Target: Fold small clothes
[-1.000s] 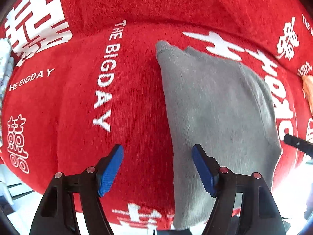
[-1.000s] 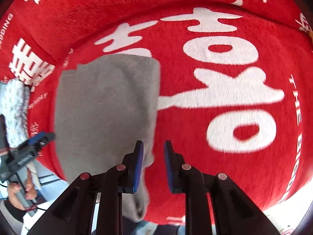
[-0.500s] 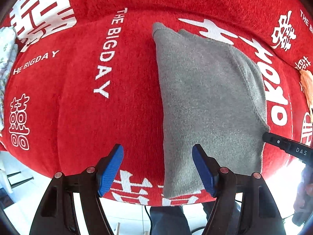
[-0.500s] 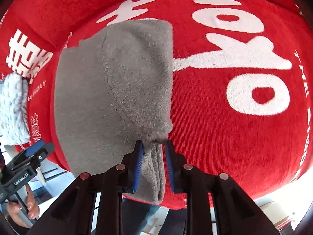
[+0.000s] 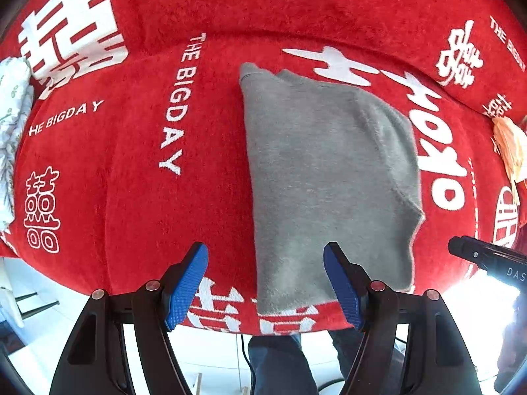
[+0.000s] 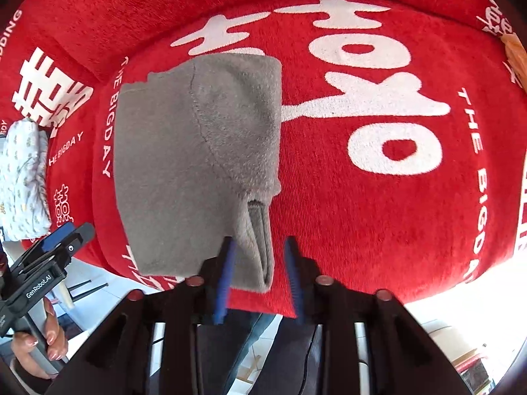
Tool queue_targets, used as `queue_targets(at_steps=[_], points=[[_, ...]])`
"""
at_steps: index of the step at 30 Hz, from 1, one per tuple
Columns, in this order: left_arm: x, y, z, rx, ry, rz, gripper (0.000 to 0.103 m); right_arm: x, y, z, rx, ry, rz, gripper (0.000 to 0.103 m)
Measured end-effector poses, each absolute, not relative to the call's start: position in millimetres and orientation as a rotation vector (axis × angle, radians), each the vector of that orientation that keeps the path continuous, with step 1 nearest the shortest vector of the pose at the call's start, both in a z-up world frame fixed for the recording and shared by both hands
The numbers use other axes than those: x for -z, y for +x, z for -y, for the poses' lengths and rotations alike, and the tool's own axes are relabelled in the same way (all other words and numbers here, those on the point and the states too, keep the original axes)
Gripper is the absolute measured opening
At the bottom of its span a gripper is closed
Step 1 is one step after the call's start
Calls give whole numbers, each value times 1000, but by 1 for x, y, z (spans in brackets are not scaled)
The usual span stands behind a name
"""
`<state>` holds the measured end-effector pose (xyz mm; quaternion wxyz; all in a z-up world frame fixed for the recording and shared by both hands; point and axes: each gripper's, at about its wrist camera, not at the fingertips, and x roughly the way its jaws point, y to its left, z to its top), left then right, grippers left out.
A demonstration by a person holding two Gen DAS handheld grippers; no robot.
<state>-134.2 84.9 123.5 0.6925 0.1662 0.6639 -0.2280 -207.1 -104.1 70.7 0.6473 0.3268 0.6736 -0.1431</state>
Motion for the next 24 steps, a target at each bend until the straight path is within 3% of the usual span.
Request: queue_targets(at_steps=[3, 5, 12, 13, 15, 17, 21, 24], points=[[-135, -141, -81, 525, 400, -1471, 76, -84, -208, 101, 326, 736, -1519, 44], [-143, -146, -80, 535, 414, -1462, 89, -93, -207, 98, 327, 735, -1512, 47], [-161, -155, -80, 530, 411, -1472, 90, -118, -200, 94, 338, 697, -1487, 55], [-165, -156, -79, 517, 426, -1455, 97, -121, -199, 94, 340, 691, -1485, 58], [-170, -156, -78, 496, 437, -1434, 103, -128, -197, 93, 345, 678, -1478, 63], [-173, -156, -79, 493, 434, -1425, 103, -134, -195, 93, 355, 669, -1466, 80], [-174, -152, -78, 483, 419, -1460, 103, -145, -191, 92, 387, 636, -1453, 84], [-176, -152, -77, 453, 448, -1449, 103, -152, -186, 88, 409, 575, -1460, 94]])
